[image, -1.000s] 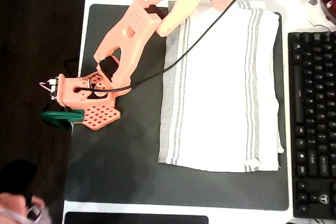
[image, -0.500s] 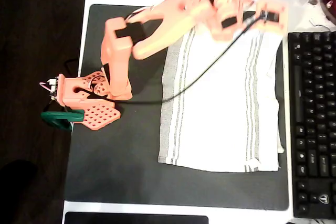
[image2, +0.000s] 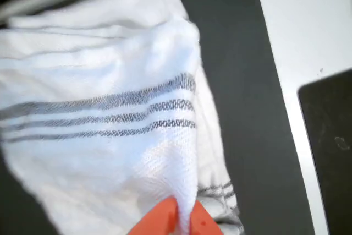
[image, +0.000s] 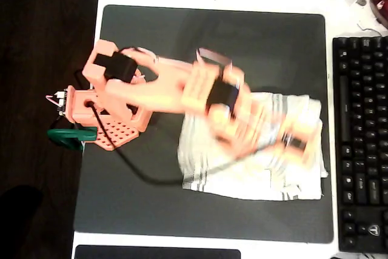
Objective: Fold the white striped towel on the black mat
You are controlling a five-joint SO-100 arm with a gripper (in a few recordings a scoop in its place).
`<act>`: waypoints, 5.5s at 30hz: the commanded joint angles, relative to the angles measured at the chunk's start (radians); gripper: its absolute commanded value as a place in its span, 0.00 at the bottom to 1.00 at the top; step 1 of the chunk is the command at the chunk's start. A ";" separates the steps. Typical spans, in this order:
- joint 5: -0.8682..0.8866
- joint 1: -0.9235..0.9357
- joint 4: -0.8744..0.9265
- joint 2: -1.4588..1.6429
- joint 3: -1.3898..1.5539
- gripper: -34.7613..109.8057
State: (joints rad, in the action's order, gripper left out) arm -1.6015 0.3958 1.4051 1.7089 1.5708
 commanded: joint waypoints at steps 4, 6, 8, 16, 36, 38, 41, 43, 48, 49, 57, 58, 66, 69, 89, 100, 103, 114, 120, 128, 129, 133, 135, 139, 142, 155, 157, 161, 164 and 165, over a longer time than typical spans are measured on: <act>-0.025 0.106 -0.132 0.061 0.140 0.32; -0.018 0.109 -0.143 0.084 0.152 0.35; -0.020 0.109 -0.175 0.110 0.179 0.36; -0.003 0.064 -0.201 0.242 0.270 0.37; 0.198 -0.021 -0.057 0.637 0.545 0.33; 0.247 -0.031 -0.041 0.719 0.563 0.33; 0.359 -0.066 0.040 0.839 0.598 0.30; 0.465 -0.091 0.098 0.865 0.597 0.28; 0.773 -0.087 0.155 0.870 0.574 0.24; 0.815 -0.087 0.160 0.871 0.577 0.24; 1.170 -0.098 0.181 0.833 0.584 0.24; 1.169 -0.100 0.178 0.830 0.589 0.25; 1.124 -0.052 0.127 0.839 0.727 0.24; 1.077 -0.012 0.110 0.838 0.796 0.24; 1.051 0.028 -0.156 0.773 1.081 0.34; 1.062 0.025 -0.351 0.572 1.132 0.33; 1.048 0.035 -0.417 0.506 1.137 0.33; 1.037 0.020 -0.460 0.456 1.143 0.24; 1.012 0.066 -0.267 0.535 1.042 0.24; 0.954 0.147 0.092 0.612 0.788 0.24; 0.957 0.149 0.135 0.609 0.744 0.24; 0.994 0.127 0.322 0.601 0.541 0.24; 0.992 0.126 0.387 0.600 0.474 0.24; 0.925 0.195 0.396 0.630 0.459 0.24; 0.847 0.261 0.397 0.641 0.469 0.24; 1.062 0.006 0.351 0.362 0.138 0.24; 1.092 -0.035 0.324 0.285 0.074 0.24; 1.124 -0.084 0.224 0.118 -0.029 0.24; 1.127 -0.106 0.141 -0.009 -0.095 0.24; 1.127 -0.112 0.109 -0.052 -0.115 0.24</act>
State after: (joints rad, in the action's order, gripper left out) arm -0.4771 0.2853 1.5539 1.7227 1.5263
